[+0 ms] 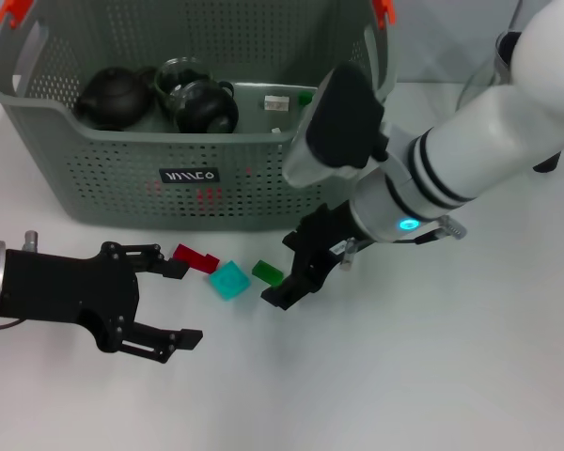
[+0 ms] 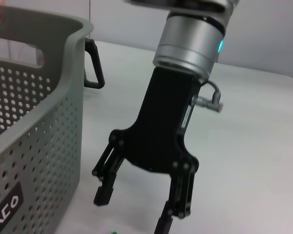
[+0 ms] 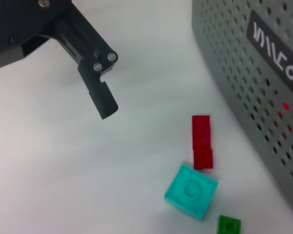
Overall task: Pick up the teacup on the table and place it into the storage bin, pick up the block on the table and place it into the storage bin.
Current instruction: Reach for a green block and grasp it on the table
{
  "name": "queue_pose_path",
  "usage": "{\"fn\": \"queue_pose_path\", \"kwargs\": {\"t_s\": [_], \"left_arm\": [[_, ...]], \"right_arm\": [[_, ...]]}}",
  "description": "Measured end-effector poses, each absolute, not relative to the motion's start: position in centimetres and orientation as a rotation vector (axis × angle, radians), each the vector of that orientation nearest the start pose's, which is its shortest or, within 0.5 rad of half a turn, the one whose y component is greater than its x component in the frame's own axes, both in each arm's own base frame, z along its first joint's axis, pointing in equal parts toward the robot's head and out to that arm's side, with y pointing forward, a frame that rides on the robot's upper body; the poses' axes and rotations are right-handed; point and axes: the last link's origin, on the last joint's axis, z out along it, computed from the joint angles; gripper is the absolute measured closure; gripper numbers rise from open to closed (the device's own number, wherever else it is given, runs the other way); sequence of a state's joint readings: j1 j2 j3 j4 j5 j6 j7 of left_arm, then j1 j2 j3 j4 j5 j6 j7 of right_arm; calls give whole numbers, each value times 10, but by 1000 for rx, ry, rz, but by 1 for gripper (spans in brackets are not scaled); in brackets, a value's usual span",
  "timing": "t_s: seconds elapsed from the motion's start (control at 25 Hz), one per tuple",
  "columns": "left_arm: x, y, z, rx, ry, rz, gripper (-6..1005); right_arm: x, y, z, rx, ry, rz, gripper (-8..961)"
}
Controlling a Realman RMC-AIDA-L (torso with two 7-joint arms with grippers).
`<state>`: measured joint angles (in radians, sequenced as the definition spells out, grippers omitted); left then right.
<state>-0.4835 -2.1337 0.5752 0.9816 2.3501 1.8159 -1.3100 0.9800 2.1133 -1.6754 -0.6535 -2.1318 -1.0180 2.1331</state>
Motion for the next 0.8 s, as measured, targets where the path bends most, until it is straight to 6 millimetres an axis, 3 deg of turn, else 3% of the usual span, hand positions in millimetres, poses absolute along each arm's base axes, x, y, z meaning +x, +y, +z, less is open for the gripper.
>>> {"fn": "queue_pose_path", "kwargs": {"t_s": [0.4,0.64,0.8], "left_arm": [[-274,294,26,-2934,-375,-347,85],[-274,294,26,-2935,-371,-347,87],[-275,294,23,-2941,-372,-356,88]], "right_arm": [[128,381,-142,-2912,354,-286,118],[129,380,-150,-2884,341,-256,342],[131,380,-153,-2871,334,-250,351]]}}
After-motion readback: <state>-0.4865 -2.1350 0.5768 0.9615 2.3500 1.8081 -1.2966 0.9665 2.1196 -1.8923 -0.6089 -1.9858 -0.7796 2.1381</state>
